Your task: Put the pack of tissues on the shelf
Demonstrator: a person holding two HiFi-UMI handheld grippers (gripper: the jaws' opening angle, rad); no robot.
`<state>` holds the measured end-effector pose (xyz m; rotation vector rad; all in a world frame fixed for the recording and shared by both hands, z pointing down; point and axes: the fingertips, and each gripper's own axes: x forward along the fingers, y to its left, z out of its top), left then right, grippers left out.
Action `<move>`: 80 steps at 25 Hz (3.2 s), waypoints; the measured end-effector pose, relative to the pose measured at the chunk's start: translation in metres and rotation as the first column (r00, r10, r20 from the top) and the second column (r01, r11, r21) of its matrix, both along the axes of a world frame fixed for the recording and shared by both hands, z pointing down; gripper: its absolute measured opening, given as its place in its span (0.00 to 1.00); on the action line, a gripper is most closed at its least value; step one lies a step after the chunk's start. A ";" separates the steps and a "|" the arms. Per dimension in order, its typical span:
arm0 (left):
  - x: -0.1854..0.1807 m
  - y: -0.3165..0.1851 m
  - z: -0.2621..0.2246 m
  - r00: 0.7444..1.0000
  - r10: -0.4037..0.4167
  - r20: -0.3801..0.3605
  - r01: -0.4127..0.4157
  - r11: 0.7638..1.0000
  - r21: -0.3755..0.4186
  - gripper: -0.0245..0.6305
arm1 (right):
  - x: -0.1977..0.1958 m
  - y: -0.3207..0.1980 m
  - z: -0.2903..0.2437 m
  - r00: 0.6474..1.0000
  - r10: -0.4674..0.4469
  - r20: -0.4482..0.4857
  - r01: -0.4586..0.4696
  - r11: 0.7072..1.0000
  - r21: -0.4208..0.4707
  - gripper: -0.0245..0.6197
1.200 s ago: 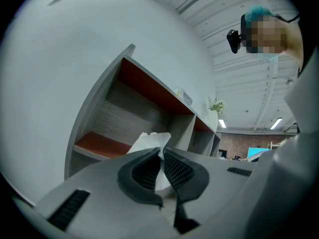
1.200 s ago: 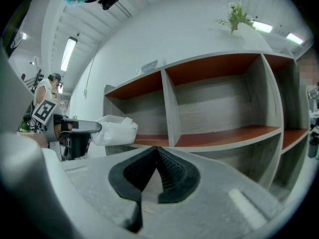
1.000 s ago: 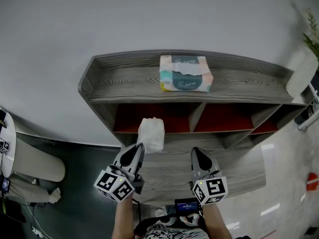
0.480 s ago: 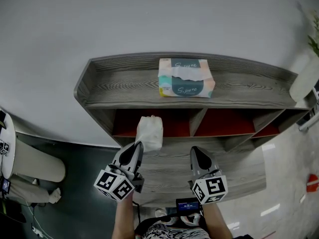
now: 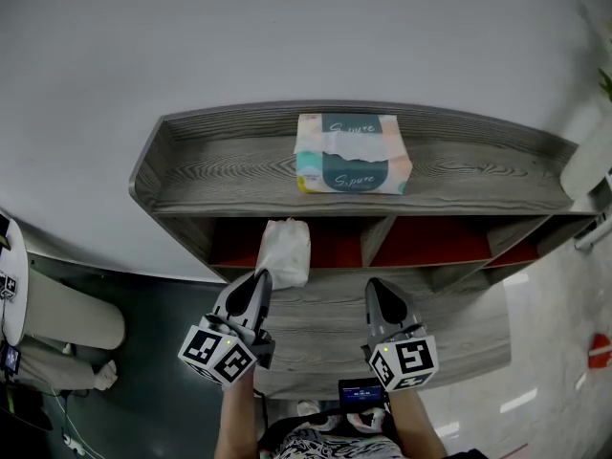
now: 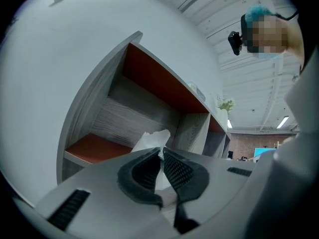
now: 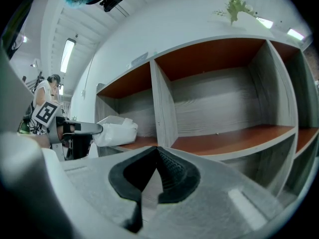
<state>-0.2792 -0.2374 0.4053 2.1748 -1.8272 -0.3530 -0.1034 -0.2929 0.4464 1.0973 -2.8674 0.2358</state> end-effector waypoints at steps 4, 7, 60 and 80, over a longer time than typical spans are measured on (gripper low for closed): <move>-0.002 -0.007 0.000 1.000 -0.019 0.005 0.019 1.000 -0.001 0.05 | 0.002 -0.007 -0.001 1.000 0.011 0.008 -0.011 1.000 -0.001 0.05; -0.005 -0.010 0.001 0.999 -0.043 0.009 0.043 0.999 -0.002 0.05 | 0.002 -0.011 -0.003 1.000 0.013 0.011 -0.013 1.000 0.004 0.05; -0.013 0.010 0.004 0.987 -0.161 0.000 0.161 0.986 0.030 0.21 | 0.020 0.009 -0.014 1.000 0.031 0.003 -0.031 0.998 0.059 0.05; 0.016 0.088 -0.005 0.989 -0.126 0.081 0.125 0.992 0.018 0.06 | 0.032 0.091 -0.016 1.000 0.014 0.002 -0.014 0.998 0.054 0.05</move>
